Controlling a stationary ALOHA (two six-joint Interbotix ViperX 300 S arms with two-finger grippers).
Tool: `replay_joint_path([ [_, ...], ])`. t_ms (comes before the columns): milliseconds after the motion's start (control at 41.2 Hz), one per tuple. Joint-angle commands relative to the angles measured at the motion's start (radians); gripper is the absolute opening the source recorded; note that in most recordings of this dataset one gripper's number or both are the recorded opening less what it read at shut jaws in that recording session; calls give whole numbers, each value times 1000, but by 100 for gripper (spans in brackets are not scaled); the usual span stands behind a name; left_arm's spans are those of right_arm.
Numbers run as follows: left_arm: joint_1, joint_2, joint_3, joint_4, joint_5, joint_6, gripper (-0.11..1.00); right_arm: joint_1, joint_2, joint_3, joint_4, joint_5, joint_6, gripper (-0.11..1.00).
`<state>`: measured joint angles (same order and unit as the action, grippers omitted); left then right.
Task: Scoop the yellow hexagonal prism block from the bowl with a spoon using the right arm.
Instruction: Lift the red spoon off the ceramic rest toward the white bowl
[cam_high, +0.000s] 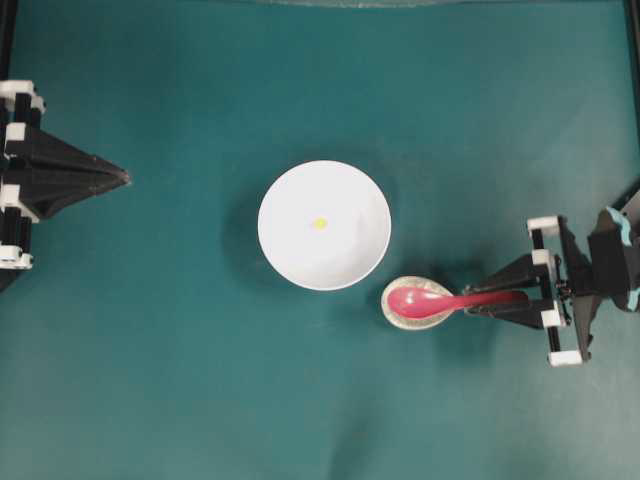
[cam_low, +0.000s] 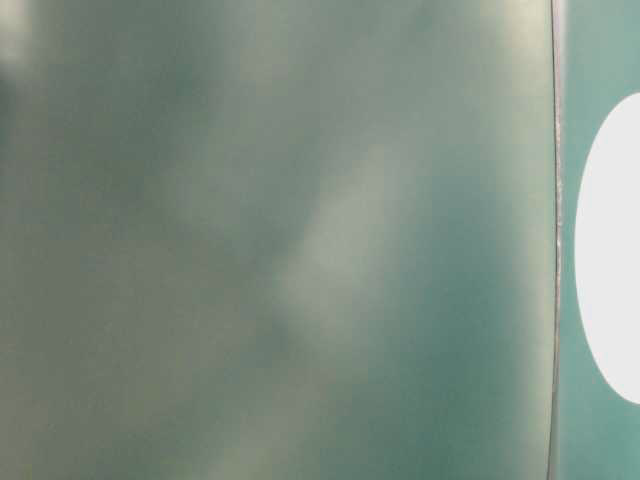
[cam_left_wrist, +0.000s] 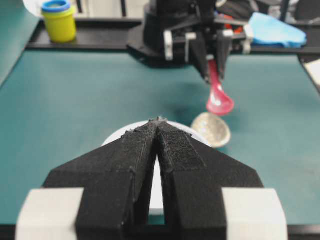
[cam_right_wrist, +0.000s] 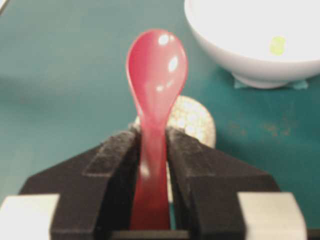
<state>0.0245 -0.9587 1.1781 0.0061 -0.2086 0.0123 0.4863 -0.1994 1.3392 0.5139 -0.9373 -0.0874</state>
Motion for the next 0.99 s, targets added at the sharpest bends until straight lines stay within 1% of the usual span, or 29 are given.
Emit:
replay_joint_path([
  [0,3,9,-28,3,-5,2,3,-40,-115,-34,0,144,-52,25],
  [146,3,8,-28,3,-5,2,3,-121,-255,-78,-2,364,-152,25],
  [315,3,8,-29,3,-5,2,3,-262,-399,-144,0,626,-259,25],
  [437,3,8,-28,3,-5,2,3,-365,-465,-192,-5,795,-316,25],
  [558,3,9,-28,3,-3,2,3,-462,-503,-241,-17,948,-364,25],
  [631,3,8,-28,3,-3,2,3,-515,-511,-272,-34,1028,-382,25],
  [703,3,8,-29,3,-3,2,3,-565,-509,-310,-63,1112,-394,25],
  [728,3,8,-28,3,-3,2,3,-580,-508,-325,-80,1141,-396,25],
  [825,3,9,-28,3,-3,2,3,-612,-495,-370,-129,1210,-396,25],
  [970,9,8,-29,3,-3,2,3,-626,-462,-442,-206,1272,-391,25],
])
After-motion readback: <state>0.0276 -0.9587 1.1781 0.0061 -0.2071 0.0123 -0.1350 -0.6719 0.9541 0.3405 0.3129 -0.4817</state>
